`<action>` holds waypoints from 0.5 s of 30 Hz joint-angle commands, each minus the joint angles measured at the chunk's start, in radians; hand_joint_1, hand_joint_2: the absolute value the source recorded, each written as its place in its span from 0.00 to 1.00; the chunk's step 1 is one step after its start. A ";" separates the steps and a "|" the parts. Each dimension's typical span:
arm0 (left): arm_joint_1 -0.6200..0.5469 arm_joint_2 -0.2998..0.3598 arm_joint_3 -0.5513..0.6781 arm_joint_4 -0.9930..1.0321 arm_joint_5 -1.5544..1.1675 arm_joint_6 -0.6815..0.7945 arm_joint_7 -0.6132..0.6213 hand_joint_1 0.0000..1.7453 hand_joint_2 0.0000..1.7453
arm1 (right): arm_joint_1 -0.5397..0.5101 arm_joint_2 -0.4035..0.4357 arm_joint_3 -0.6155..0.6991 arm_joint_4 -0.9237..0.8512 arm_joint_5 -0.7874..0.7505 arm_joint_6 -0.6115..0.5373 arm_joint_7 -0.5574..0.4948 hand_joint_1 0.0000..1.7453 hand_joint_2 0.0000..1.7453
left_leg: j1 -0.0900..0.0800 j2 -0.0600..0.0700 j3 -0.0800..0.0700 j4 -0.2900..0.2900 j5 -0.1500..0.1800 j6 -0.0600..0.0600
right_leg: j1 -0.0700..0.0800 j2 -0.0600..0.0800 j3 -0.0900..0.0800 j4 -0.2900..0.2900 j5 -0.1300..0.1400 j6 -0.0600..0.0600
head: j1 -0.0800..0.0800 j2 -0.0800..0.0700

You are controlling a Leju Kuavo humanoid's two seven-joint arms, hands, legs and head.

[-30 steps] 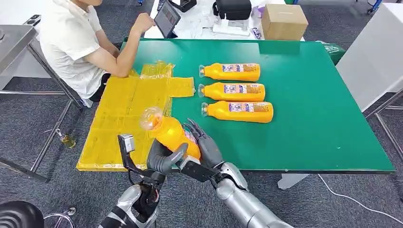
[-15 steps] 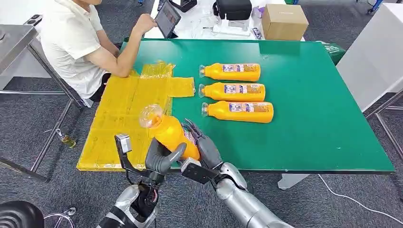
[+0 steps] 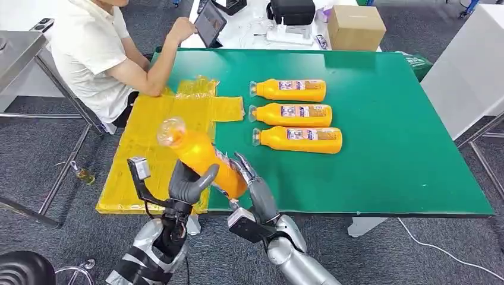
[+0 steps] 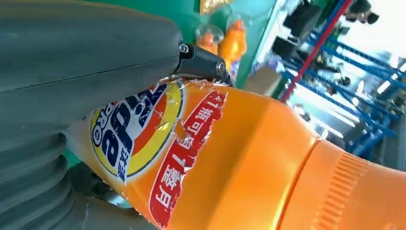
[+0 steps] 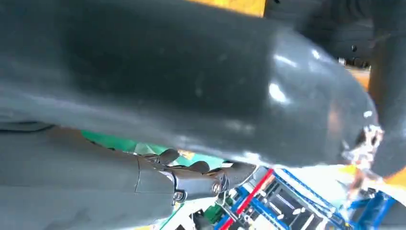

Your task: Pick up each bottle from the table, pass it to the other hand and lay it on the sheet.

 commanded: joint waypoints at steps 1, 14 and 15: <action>-0.043 0.051 0.023 0.009 -0.240 0.161 -0.054 1.00 1.00 | 0.090 0.006 -0.198 -0.233 0.077 -0.171 -0.002 0.00 0.00 | 0.000 0.000 0.003 0.000 -0.001 0.002 | 0.000 -0.002 0.004 0.000 -0.001 -0.003 | 0.000 0.000; -0.091 0.122 0.019 0.019 -0.682 0.411 -0.052 1.00 1.00 | 0.216 0.163 -0.608 -0.764 0.251 -0.171 -0.002 0.00 0.00 | 0.000 -0.003 0.002 0.000 -0.001 0.002 | 0.000 -0.003 0.003 0.001 -0.002 -0.003 | 0.000 0.000; -0.112 0.139 0.003 0.049 -0.814 0.486 -0.026 1.00 1.00 | 0.218 0.163 -0.615 -0.789 0.249 -0.171 -0.002 0.00 0.00 | 0.000 -0.003 0.001 0.000 0.000 0.002 | 0.000 -0.004 0.002 0.001 -0.002 -0.002 | 0.000 0.000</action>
